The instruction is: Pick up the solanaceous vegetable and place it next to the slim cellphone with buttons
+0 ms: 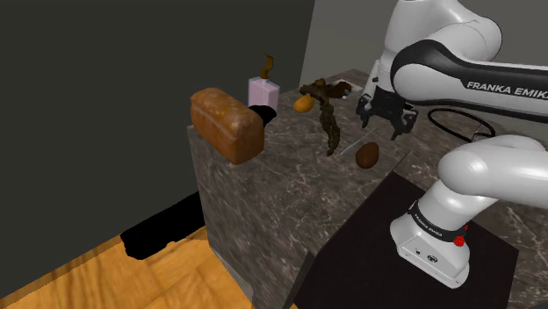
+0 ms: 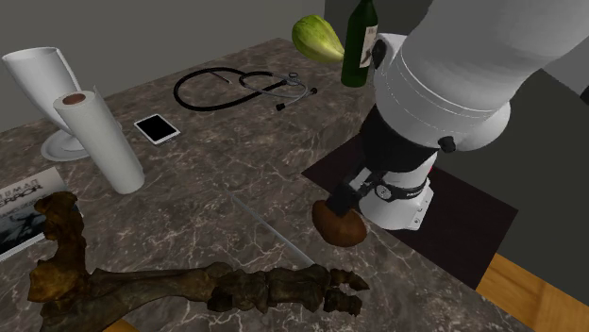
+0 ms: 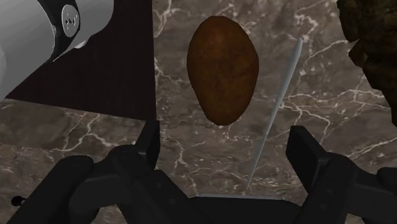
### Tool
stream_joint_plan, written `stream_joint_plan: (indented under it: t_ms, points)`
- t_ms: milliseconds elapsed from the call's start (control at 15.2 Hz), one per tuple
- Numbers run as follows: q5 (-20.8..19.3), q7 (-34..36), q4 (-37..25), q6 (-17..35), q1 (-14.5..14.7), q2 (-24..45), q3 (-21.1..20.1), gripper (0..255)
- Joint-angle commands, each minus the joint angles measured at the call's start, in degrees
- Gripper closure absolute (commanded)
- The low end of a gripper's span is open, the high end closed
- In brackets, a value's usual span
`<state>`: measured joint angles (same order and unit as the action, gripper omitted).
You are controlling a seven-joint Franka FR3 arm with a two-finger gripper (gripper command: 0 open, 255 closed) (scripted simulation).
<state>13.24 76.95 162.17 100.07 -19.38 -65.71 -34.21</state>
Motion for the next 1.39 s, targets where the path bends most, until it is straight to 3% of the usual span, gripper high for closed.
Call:
stream_joint_plan:
  t_ms: [0,132,594,1188,1254,1320]
  points:
    - [1.0,0.2,3.7,4.4,0.6,0.6,-1.9,0]
    - [2.1,0.6,6.5,9.0,0.7,2.2,-4.2,0]
    - [3.8,0.6,11.0,15.8,0.6,4.9,-6.3,0]
    - [4.0,0.6,11.3,16.4,0.6,5.2,-6.4,0]
    - [4.0,0.6,11.3,16.4,0.6,5.2,-6.4,255]
    - [4.0,0.6,11.3,16.4,0.6,5.2,-6.4,255]
